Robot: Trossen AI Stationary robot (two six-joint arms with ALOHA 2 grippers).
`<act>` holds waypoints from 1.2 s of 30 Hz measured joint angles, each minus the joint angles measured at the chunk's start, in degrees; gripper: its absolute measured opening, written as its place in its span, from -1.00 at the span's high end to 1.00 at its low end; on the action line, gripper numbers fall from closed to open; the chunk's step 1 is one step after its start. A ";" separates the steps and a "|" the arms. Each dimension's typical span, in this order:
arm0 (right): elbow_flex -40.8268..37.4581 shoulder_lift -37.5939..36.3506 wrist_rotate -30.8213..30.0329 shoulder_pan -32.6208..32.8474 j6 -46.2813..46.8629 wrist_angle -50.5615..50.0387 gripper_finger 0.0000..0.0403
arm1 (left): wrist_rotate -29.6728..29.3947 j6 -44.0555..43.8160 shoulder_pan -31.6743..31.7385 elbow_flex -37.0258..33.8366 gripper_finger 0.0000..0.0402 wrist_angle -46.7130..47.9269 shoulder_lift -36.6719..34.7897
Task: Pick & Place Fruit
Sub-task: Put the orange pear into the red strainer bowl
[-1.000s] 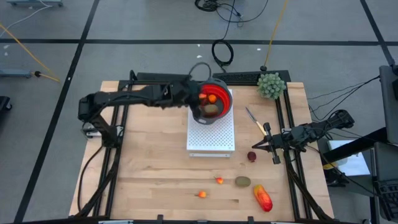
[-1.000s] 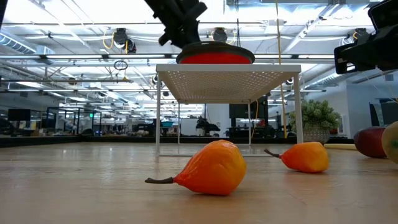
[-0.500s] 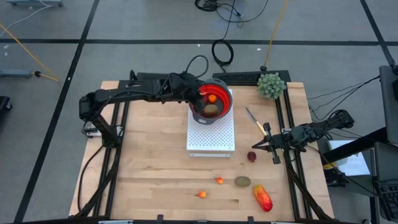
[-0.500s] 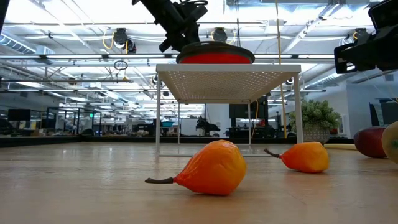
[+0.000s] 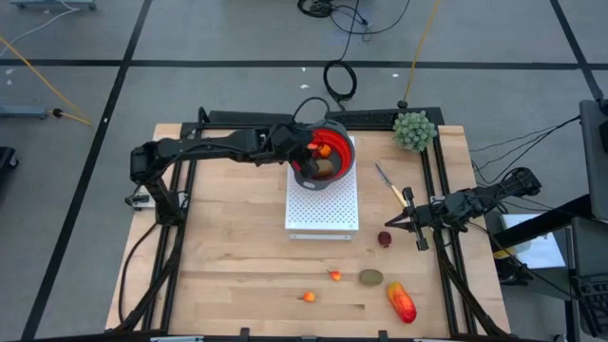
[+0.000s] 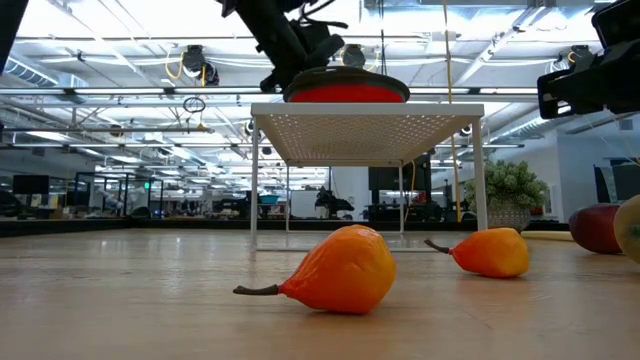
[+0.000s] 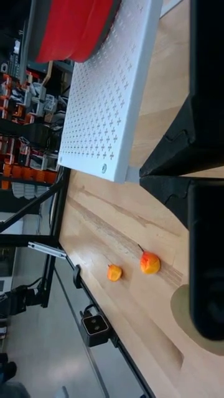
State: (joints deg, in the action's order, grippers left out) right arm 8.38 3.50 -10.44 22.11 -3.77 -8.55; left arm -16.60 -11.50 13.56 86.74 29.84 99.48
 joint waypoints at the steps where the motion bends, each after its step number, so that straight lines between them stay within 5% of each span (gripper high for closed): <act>1: 0.00 -0.01 0.00 0.01 -0.04 0.01 1.00 | 0.00 0.33 0.00 0.00 0.56 -0.10 -0.03; 36: 0.00 0.01 -0.02 0.02 -1.44 0.13 1.00 | 1.62 -0.66 -0.20 0.00 0.56 0.42 -0.09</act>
State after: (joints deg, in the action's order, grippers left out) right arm 8.38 3.51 -10.45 22.13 -5.21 -8.43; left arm -14.98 -12.17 13.37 86.74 30.26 99.39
